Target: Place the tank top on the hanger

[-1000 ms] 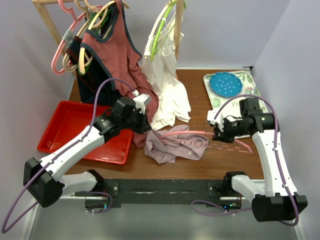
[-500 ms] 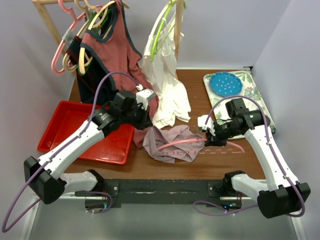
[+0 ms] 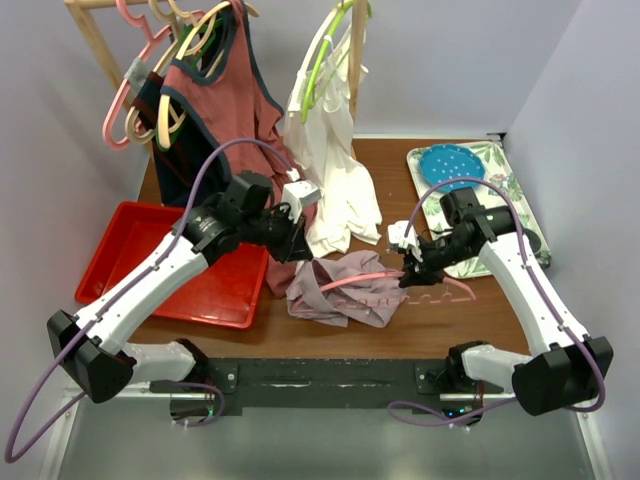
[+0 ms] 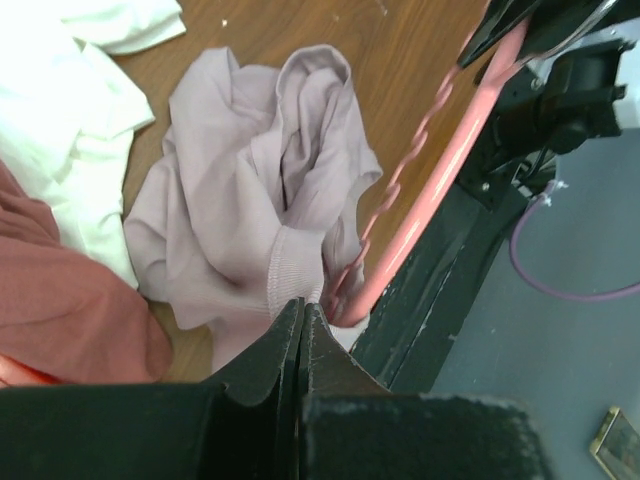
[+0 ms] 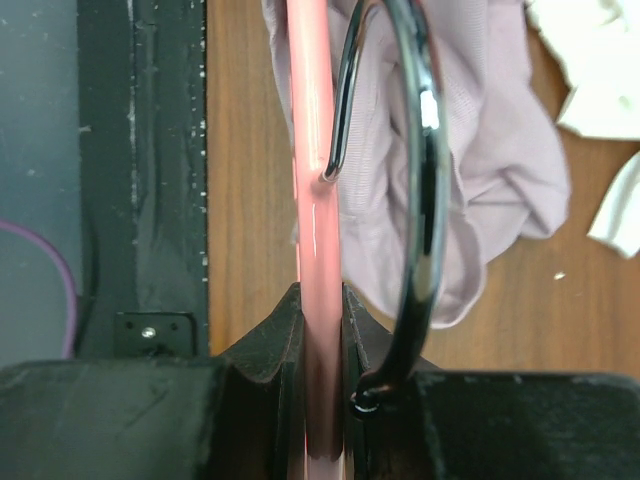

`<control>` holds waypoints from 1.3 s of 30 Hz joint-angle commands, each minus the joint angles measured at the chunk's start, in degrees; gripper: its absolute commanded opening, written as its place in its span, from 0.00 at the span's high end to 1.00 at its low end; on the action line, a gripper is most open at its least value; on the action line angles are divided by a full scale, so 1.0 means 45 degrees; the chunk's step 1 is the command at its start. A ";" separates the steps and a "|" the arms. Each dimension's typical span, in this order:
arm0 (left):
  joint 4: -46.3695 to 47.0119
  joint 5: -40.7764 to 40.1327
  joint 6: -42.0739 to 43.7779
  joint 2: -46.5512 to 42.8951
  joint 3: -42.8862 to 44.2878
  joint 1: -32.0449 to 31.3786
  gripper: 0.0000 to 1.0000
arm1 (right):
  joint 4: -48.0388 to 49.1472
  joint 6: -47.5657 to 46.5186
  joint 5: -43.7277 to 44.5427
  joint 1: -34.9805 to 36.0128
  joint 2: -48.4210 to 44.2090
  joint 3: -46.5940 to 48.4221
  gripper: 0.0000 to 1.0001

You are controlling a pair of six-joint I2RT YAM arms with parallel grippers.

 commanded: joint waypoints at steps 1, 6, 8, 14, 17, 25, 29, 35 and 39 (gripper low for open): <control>-0.0662 -0.0062 0.0901 -0.0030 0.0092 -0.0008 1.00 | -0.2510 -0.1182 -0.1345 0.0072 -0.0571 0.0686 1.00; -0.1245 -0.0681 0.1308 0.0476 0.0755 -0.0651 1.00 | -0.2958 -0.1319 -0.1290 0.0229 -0.0318 0.1055 1.00; -0.1811 -0.1464 0.1583 0.0770 0.0913 -0.1042 1.00 | -0.2919 -0.1377 -0.0976 0.0209 -0.0454 0.1252 1.00; -0.0763 -0.1254 0.1079 0.1004 0.1594 -0.1570 1.00 | -0.1538 0.0876 -0.0546 0.1943 -0.0610 0.0492 1.00; 0.0018 -0.0689 0.0513 0.1394 0.2785 -0.1805 1.00 | 0.1331 0.3649 -0.0330 0.3507 -0.0863 -0.0192 1.00; 0.0452 -0.0686 0.0159 0.1260 0.2929 -0.1708 0.97 | 0.2179 0.4150 -0.0273 0.3862 -0.0082 0.1055 1.00; 0.0198 -0.2222 0.0547 0.0012 0.1677 -0.1551 0.34 | 0.2335 0.4423 0.0080 0.3803 -0.0922 0.0901 1.00; 0.2298 -0.3794 0.2495 -0.3912 -0.0372 -0.1434 0.00 | 0.2101 0.4579 -0.0622 0.3393 -0.1548 0.0900 1.00; 0.3187 -0.2137 0.3827 -0.5538 -0.1470 -0.1414 0.00 | 0.1751 0.4327 -0.0643 0.3373 -0.1081 0.1289 1.00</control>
